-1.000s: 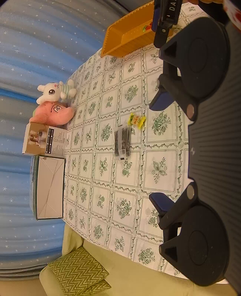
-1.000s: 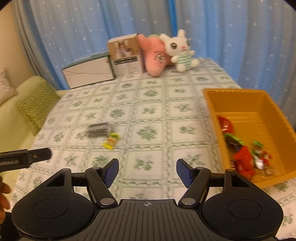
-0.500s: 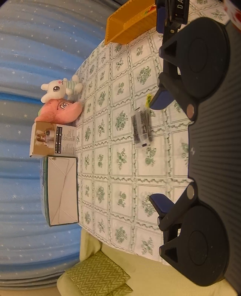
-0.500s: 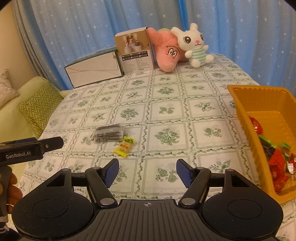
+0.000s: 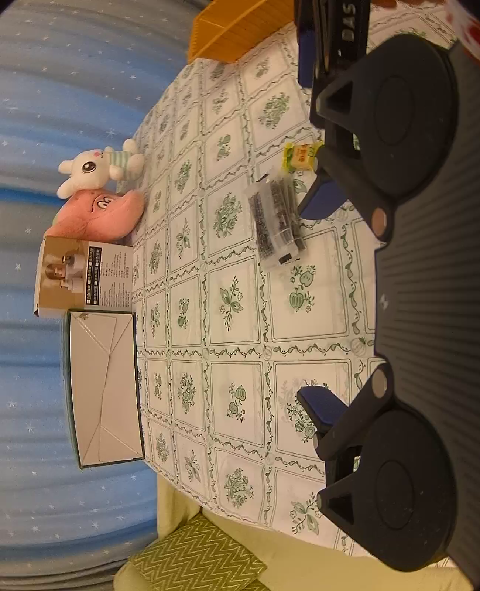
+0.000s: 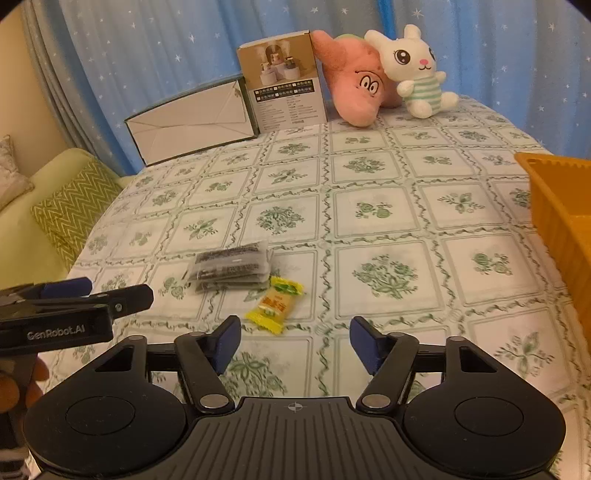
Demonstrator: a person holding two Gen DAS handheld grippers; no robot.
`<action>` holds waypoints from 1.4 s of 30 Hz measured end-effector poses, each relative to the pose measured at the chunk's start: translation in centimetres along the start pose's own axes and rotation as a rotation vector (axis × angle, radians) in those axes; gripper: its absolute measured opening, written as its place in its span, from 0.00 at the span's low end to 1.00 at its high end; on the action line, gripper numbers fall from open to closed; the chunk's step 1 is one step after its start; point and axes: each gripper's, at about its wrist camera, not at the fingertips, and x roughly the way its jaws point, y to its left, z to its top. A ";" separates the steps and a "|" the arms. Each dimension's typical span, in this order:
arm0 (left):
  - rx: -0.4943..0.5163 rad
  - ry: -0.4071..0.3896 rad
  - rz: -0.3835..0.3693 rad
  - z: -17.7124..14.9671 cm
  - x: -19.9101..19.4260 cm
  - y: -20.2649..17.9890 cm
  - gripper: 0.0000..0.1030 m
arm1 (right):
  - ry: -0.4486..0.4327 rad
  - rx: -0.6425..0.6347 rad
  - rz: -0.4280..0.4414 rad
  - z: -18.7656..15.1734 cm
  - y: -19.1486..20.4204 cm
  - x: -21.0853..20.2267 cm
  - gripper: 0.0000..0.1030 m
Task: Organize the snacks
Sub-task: 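Grasp the yellow candy with the right tool while the left tool grasps the black packet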
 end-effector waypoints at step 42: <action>0.528 0.031 -0.072 1.8 7.8 -6.6 0.82 | -0.027 -0.011 -0.120 -1.1 -4.3 -0.1 0.20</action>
